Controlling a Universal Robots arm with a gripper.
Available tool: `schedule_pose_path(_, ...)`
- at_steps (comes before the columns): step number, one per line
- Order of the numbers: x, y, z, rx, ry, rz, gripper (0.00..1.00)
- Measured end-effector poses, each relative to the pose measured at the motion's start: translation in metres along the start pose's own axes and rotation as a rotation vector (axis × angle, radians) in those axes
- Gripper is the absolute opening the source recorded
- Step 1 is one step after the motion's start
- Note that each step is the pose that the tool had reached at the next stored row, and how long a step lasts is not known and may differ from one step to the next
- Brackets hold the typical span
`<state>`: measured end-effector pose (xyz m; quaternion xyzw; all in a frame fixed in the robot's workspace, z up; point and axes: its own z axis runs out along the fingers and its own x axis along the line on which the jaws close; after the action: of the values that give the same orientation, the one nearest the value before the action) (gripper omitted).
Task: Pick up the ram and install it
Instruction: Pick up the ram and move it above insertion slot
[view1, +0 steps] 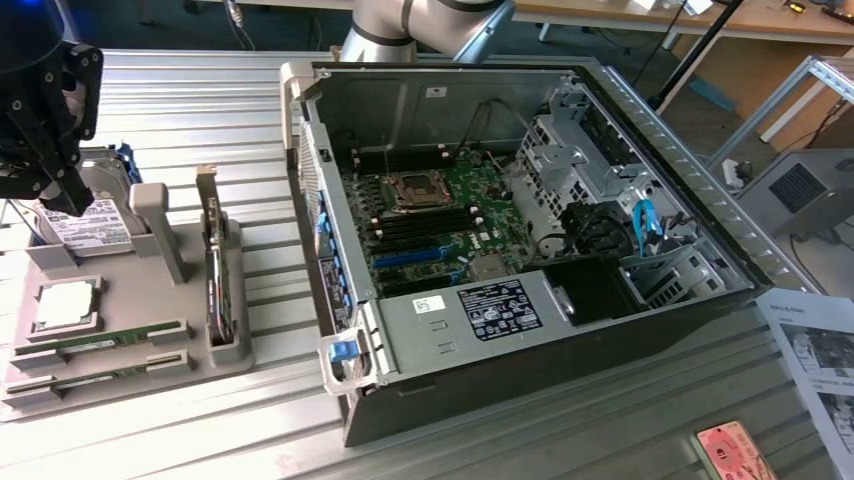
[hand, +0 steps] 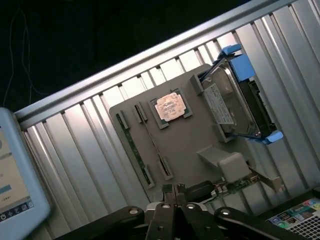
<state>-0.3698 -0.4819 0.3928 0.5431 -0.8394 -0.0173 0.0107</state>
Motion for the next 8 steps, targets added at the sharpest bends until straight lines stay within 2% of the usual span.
schedule_pose_path(8, 0.0000, 0.0000, 0.0000, -0.0001, 0.0038, -0.092, 0.11)
